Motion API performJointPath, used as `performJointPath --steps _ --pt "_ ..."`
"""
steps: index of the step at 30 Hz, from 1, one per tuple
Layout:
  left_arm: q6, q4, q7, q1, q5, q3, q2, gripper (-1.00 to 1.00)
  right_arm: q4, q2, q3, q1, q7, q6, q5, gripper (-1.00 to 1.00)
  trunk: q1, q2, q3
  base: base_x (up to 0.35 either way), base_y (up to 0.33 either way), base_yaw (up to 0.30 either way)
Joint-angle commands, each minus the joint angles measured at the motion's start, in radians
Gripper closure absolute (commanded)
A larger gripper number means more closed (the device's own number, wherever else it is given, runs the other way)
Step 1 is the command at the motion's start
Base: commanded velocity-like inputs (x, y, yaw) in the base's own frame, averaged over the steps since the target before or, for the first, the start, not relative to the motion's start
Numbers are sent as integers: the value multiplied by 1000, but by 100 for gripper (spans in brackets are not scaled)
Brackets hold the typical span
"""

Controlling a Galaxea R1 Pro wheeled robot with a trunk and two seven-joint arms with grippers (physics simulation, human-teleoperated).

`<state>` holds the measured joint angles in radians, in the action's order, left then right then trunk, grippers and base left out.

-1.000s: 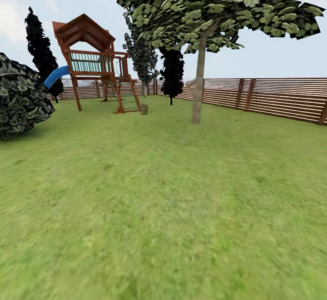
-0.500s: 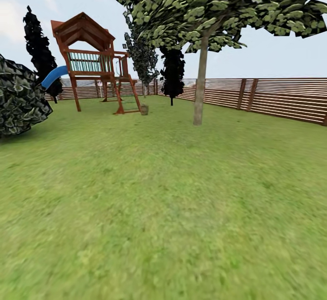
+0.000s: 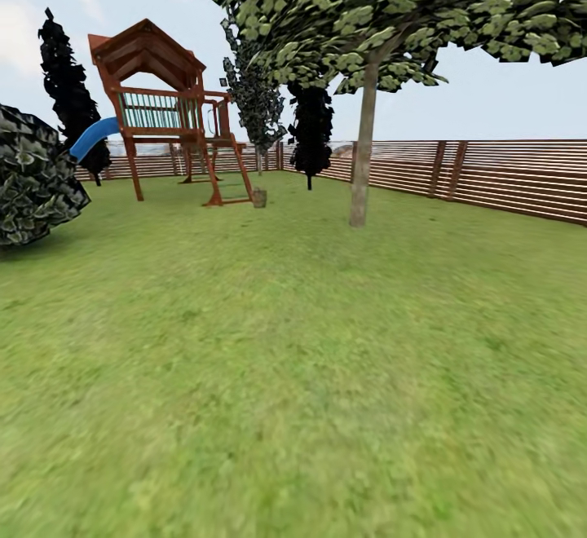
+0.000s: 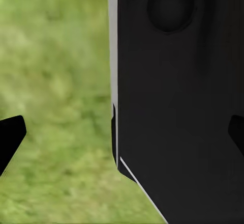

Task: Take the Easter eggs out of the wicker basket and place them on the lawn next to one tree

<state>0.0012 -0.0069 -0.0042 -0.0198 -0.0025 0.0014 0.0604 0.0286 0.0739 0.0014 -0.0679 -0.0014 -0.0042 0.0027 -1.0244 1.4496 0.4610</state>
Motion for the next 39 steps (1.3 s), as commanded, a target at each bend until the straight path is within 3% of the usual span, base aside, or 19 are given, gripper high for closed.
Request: performJointPath --steps 1,39 --pt "0 -1 0 0 0 0 0 -100 2 0 0 -1 0 0 0 -100 -1 0 1 337 73 0" --pt "0 -1 0 0 0 0 -1 -100 2 1 1 -1 -2 0 0 -100 -1 0 1 337 73 0"
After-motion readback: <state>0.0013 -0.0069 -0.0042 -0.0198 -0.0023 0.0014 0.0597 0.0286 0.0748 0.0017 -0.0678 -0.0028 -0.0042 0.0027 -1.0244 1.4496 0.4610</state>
